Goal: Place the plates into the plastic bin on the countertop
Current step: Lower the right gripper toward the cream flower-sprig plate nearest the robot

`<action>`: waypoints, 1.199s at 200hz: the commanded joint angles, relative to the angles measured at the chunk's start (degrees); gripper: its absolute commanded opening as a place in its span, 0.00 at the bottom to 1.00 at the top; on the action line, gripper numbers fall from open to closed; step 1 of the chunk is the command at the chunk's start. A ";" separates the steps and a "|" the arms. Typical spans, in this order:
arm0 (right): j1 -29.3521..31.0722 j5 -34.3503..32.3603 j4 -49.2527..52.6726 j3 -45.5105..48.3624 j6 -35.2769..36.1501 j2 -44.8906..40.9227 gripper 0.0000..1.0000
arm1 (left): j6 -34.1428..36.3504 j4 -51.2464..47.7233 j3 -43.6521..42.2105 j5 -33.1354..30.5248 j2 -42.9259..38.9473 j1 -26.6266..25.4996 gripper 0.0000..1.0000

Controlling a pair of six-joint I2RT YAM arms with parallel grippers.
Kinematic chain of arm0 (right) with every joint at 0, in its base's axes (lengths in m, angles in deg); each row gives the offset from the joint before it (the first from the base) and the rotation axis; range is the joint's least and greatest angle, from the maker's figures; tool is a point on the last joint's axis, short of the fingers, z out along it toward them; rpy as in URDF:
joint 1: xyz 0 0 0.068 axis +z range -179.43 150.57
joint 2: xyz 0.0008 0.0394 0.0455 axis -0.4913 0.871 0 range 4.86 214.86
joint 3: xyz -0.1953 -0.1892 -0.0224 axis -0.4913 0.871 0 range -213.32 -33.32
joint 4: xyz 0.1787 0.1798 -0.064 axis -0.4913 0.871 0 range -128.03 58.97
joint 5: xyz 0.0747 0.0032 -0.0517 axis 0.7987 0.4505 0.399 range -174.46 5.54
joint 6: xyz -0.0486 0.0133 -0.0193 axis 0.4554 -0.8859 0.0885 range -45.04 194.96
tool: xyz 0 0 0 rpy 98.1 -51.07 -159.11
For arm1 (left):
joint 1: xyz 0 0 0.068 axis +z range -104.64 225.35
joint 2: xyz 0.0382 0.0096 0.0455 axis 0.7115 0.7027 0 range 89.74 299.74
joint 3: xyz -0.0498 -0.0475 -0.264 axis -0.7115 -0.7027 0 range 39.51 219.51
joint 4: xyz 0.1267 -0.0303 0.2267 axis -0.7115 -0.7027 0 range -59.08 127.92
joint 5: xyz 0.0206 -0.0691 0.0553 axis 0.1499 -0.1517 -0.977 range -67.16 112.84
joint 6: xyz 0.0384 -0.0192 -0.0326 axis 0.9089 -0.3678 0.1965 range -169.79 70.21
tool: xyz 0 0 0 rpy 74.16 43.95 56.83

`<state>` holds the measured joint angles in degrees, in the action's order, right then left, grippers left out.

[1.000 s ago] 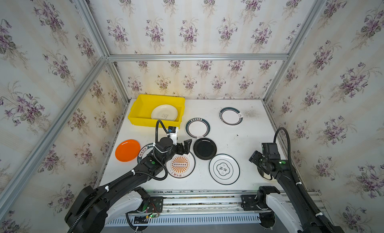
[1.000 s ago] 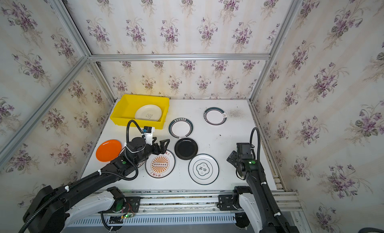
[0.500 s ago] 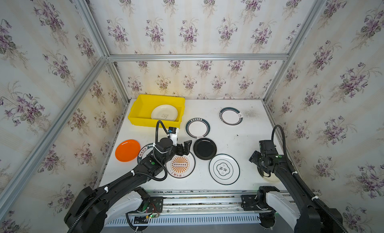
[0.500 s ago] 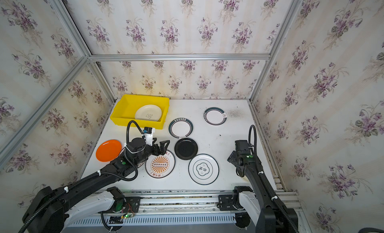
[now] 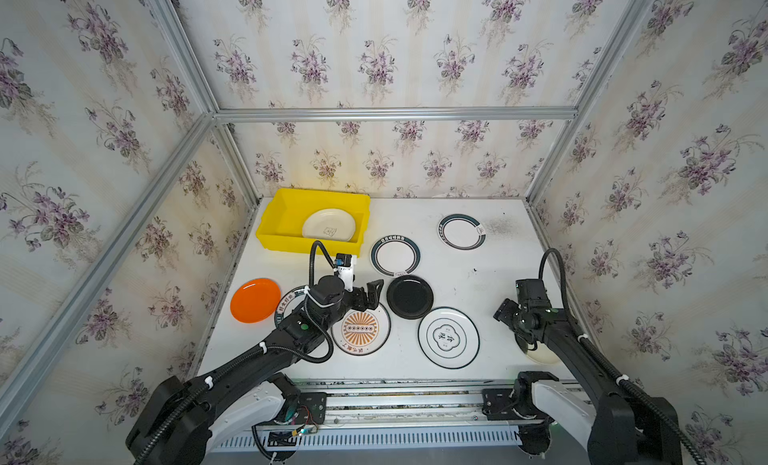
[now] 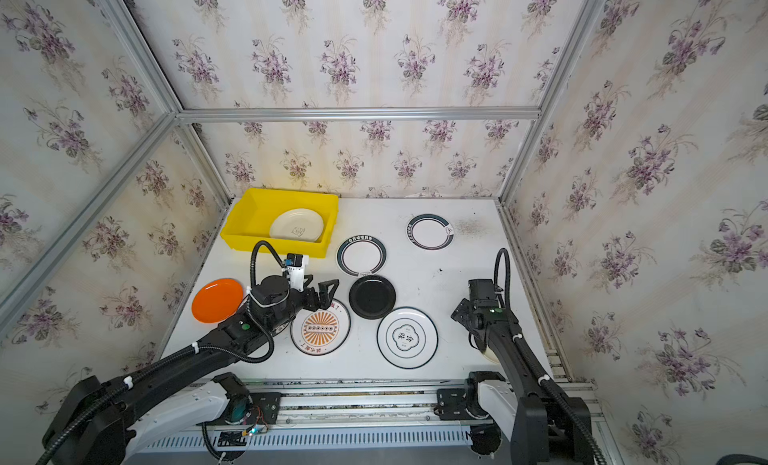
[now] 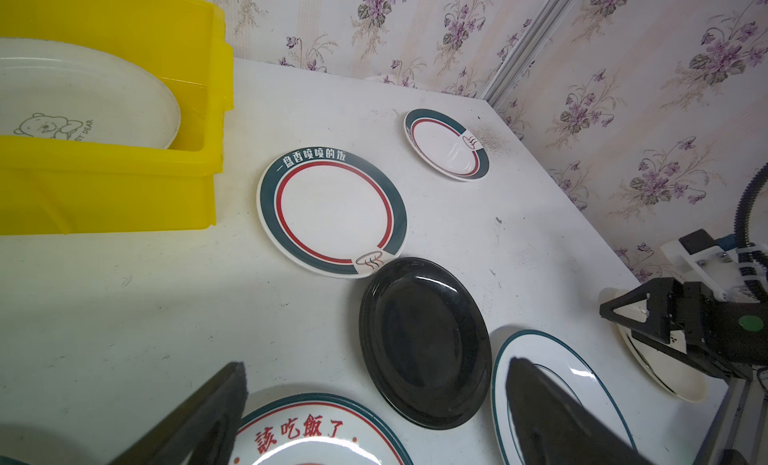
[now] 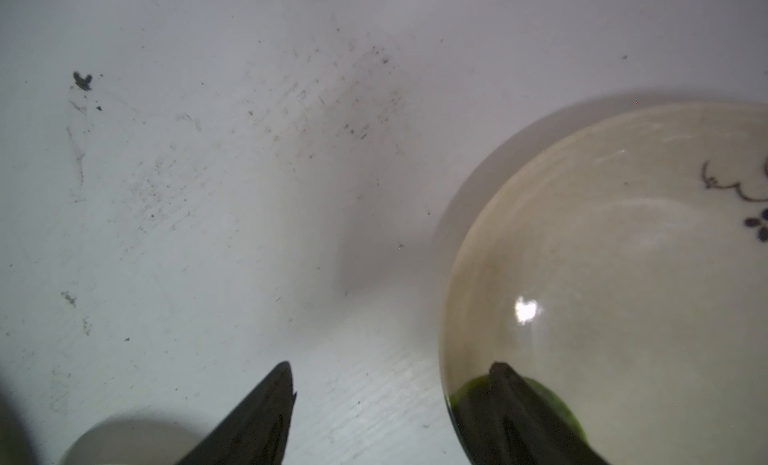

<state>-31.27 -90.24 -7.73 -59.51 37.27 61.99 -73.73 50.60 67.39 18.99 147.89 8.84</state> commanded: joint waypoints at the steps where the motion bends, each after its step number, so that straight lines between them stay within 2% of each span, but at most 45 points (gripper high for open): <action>1: 0.00 1.30 -3.23 0.00 -0.75 0.69 0.77 | -0.43 0.67 -0.02 -0.34 -0.06 -0.02 0.99; 128: -0.03 5.23 -8.50 -0.64 1.61 7.54 0.77 | -0.49 0.73 0.25 0.17 0.76 -0.21 1.00; 186: 0.00 9.31 -8.82 -4.60 2.43 11.95 0.77 | -0.72 0.60 0.60 0.62 1.61 -0.19 0.99; 240: 0.00 10.02 -9.28 -6.54 2.98 16.20 0.77 | -0.41 0.21 0.69 0.17 1.68 -0.23 0.99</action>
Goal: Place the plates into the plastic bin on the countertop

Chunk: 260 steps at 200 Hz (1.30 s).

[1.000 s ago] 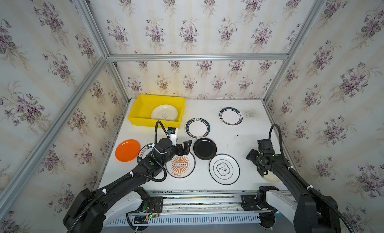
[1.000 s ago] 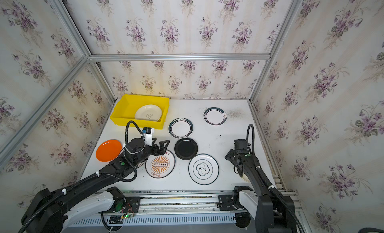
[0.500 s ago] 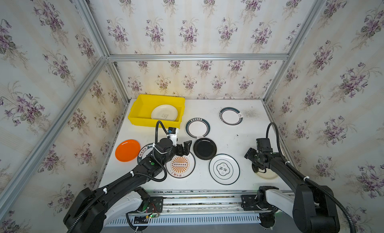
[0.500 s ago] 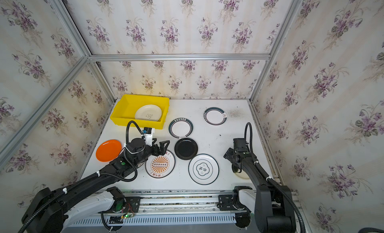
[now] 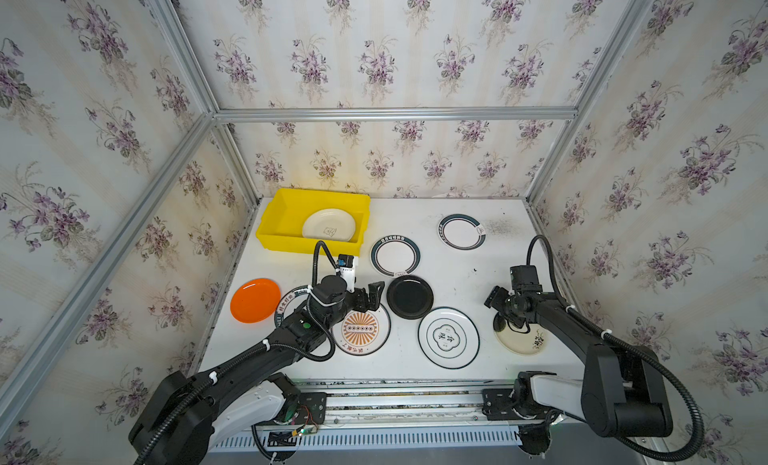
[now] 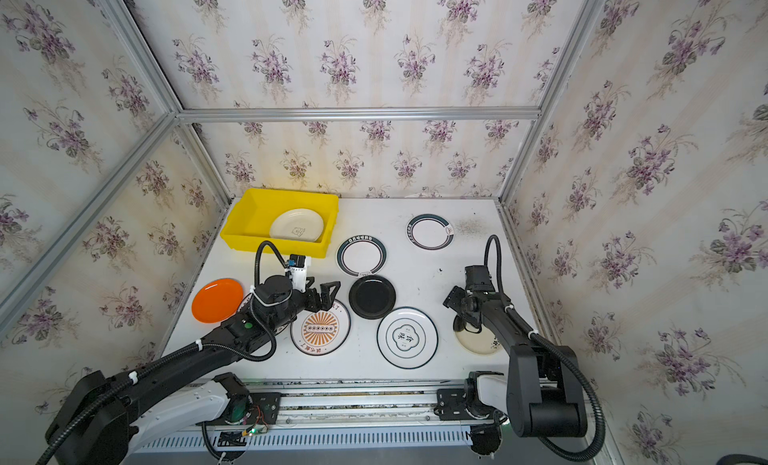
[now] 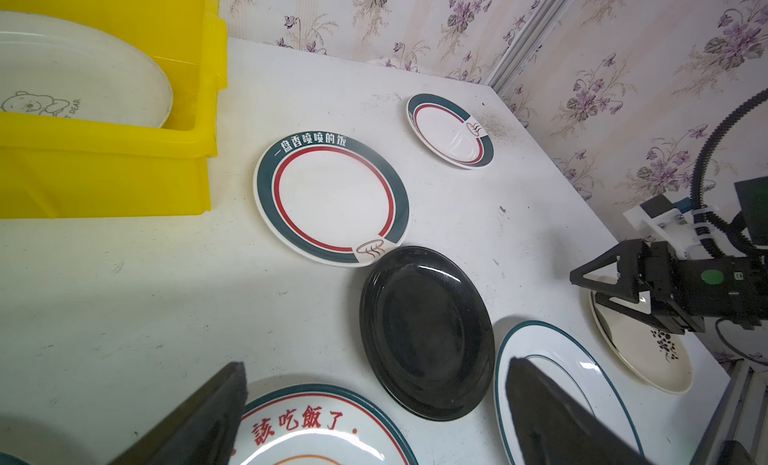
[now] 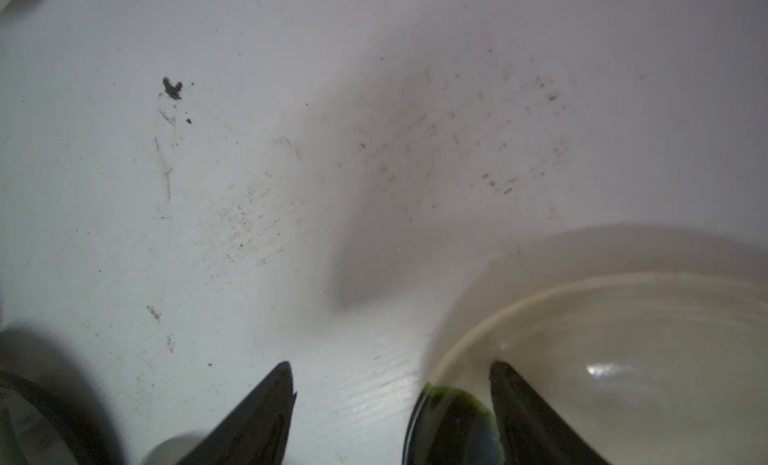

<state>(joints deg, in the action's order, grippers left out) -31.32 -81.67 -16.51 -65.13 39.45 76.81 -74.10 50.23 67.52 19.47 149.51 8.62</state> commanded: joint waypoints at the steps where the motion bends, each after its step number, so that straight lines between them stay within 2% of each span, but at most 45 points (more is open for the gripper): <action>1: 0.04 1.44 -0.55 -0.95 0.79 1.46 0.77 | -0.03 0.59 0.55 -0.36 0.07 -0.01 0.99; 83: 0.11 5.91 -3.02 -6.68 0.16 10.68 0.75 | 0.32 0.04 1.10 -0.53 1.06 0.00 0.99; 131: 0.13 6.06 -5.00 -8.03 -0.57 11.36 0.75 | 0.74 0.16 1.17 -1.00 1.63 0.00 0.99; 167: 0.13 9.87 -6.40 -11.03 0.16 14.35 0.75 | 0.63 -0.01 1.51 -1.45 2.70 0.02 0.99; 260: 0.83 14.51 -8.95 -17.09 -0.03 20.43 0.72 | 0.49 -0.90 1.45 -2.94 1.68 -0.01 0.99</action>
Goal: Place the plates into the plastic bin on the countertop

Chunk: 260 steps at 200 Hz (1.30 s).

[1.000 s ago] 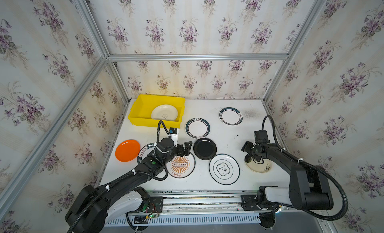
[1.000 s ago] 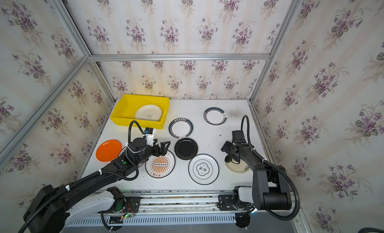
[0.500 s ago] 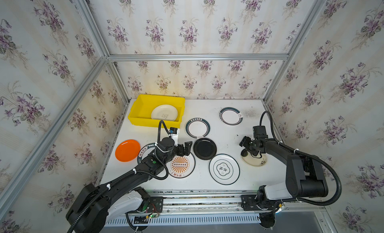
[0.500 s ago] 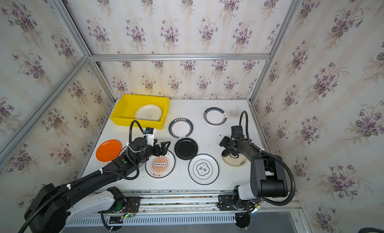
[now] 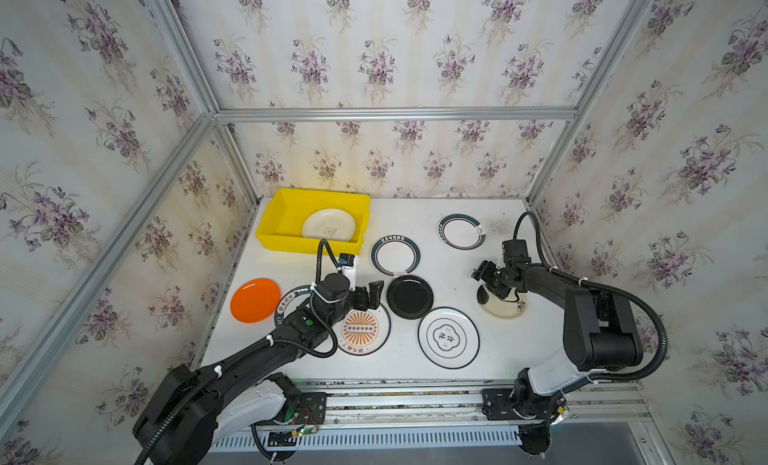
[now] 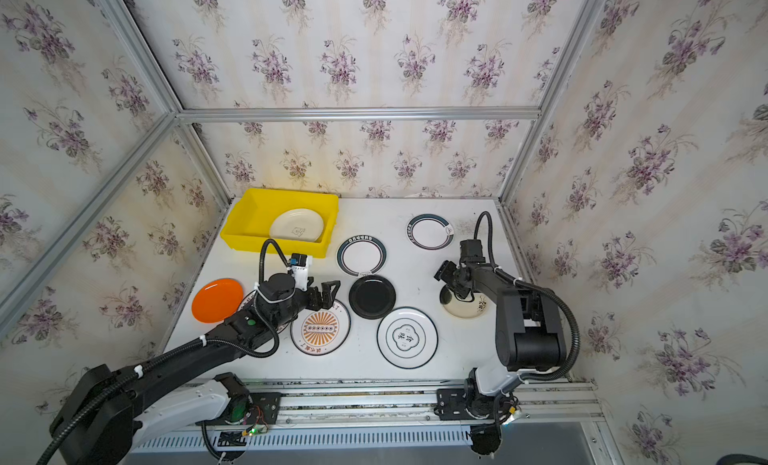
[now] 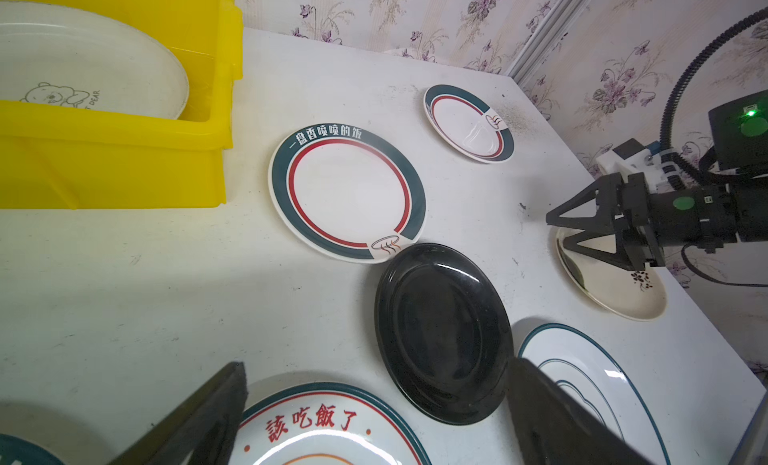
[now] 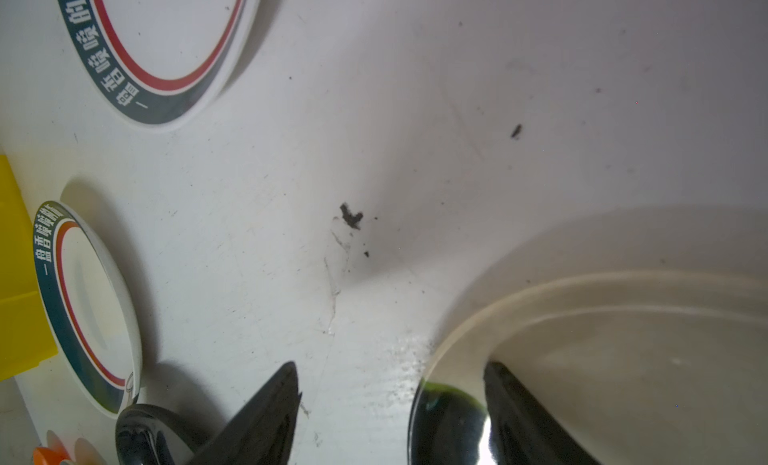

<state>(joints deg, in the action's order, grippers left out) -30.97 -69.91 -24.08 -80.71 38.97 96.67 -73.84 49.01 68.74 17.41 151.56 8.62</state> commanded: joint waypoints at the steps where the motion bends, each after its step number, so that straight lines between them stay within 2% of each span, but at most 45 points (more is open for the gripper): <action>1: 0.53 2.76 -1.39 -1.53 0.46 0.52 0.72 | 0.23 0.28 0.22 -0.89 -0.38 -0.01 0.99; 40: 0.47 1.53 1.90 -3.33 3.77 -2.13 0.73 | 0.16 0.20 0.21 -1.21 -0.47 0.00 0.99; 89: 0.18 -15.55 19.29 -8.32 13.20 -8.40 0.75 | -0.16 -0.05 0.30 -1.53 -0.46 -0.01 0.99; 108: -1.95 -18.11 22.36 -7.14 14.05 -12.16 0.76 | -0.56 -0.10 0.39 -1.14 -0.34 -0.01 1.00; 151: -8.31 -12.30 21.94 1.11 12.39 -20.99 0.79 | -0.95 0.16 0.21 -1.36 0.23 -0.01 1.00; 199: -10.15 -5.85 18.45 10.22 7.19 -26.52 0.78 | -2.05 3.69 -0.88 2.69 0.60 0.00 1.00; 234: -10.48 -5.52 16.12 14.91 4.20 -28.91 0.78 | -2.23 5.51 -1.37 4.72 0.84 -0.01 1.00; 260: -12.87 -2.50 12.23 18.20 3.30 -29.55 0.78 | -2.23 5.69 -1.46 4.83 0.96 -0.01 1.00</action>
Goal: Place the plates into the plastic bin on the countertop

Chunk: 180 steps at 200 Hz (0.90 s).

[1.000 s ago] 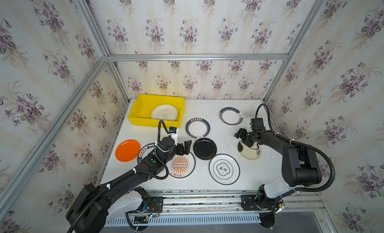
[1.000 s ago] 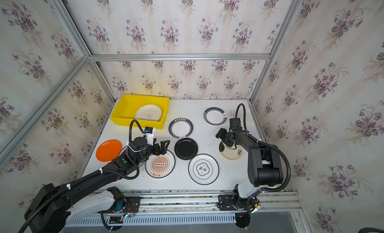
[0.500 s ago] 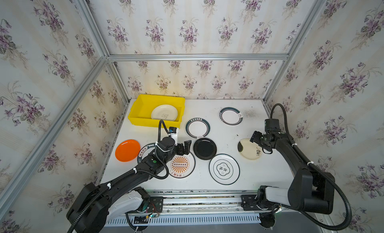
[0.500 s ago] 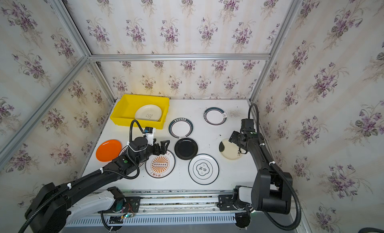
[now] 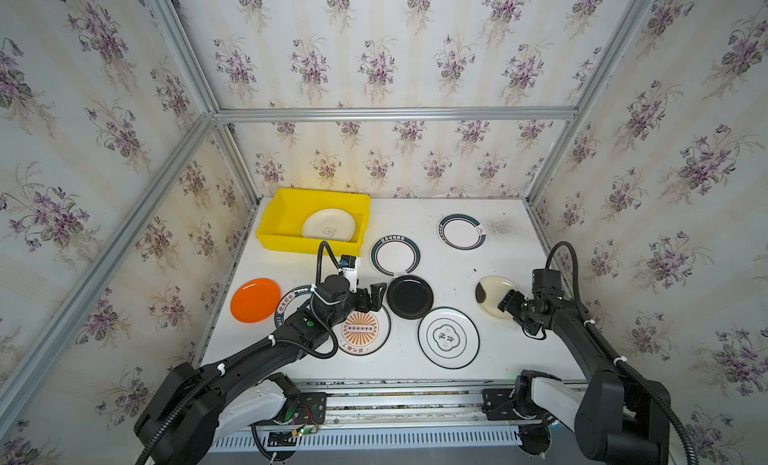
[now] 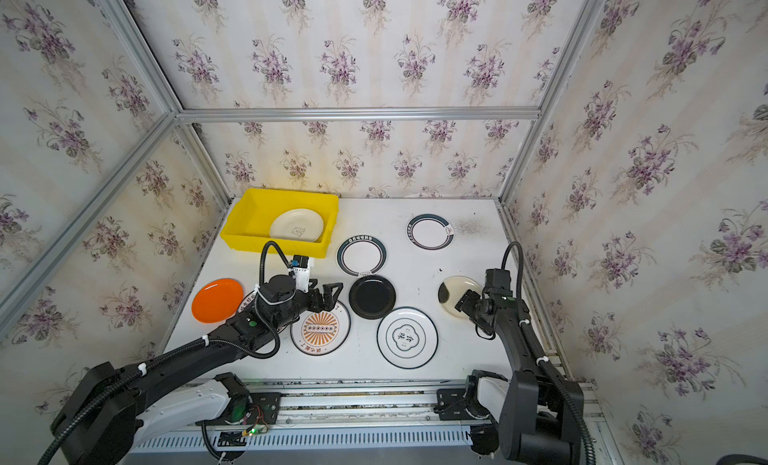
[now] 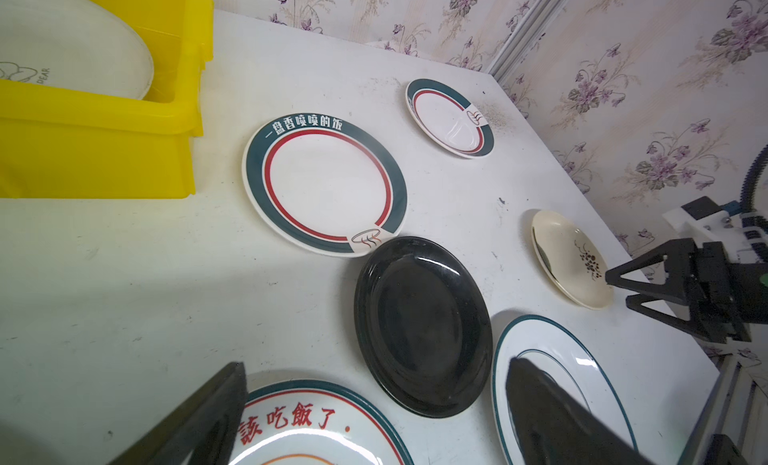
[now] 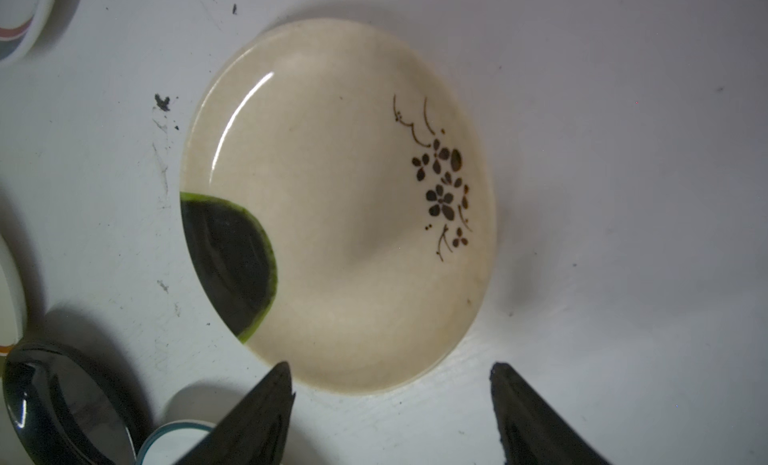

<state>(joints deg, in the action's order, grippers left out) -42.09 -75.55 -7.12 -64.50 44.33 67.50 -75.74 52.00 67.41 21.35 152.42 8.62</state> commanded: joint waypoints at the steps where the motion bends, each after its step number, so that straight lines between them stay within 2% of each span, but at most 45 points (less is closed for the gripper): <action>1: -1.92 3.31 -4.86 2.08 -2.15 -0.34 0.78 | -0.33 2.70 -0.12 0.84 0.14 -0.01 1.00; 28: -6.50 8.66 -10.67 6.07 -4.64 0.60 0.75 | -0.28 2.39 -0.29 -0.14 -0.23 -0.01 0.99; 55: -7.21 8.34 -13.93 8.01 -5.92 1.56 0.69 | -0.23 1.74 -0.13 -0.35 -0.62 -0.01 1.00; 84: -7.26 8.06 -15.90 8.85 -6.84 2.66 0.56 | 0.03 1.24 -0.04 -0.83 -0.89 -0.05 0.99; 98: -7.20 7.89 -16.96 9.25 -7.15 3.26 0.46 | 0.18 0.83 0.17 -1.27 -1.06 -0.01 0.99; 112: -7.21 7.03 -17.36 9.30 -7.25 3.94 0.45 | 0.37 0.10 0.23 -1.70 -1.55 -0.01 1.00; 139: -7.25 5.60 -17.79 9.16 -7.42 5.12 0.29 | 0.57 -0.18 0.07 -2.87 -1.94 -0.01 0.99; 155: -7.29 5.43 -18.08 8.80 -7.42 5.81 0.27 | 0.64 -0.37 0.34 -2.95 -1.77 -0.01 0.99; 180: -7.28 5.47 -17.86 7.90 -7.04 6.62 0.05 | 0.88 -0.86 0.53 -3.30 -1.91 -0.01 1.00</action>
<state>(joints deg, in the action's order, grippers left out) -49.37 -68.21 -27.94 -55.84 36.79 73.40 -75.52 51.09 67.37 19.20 150.65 8.60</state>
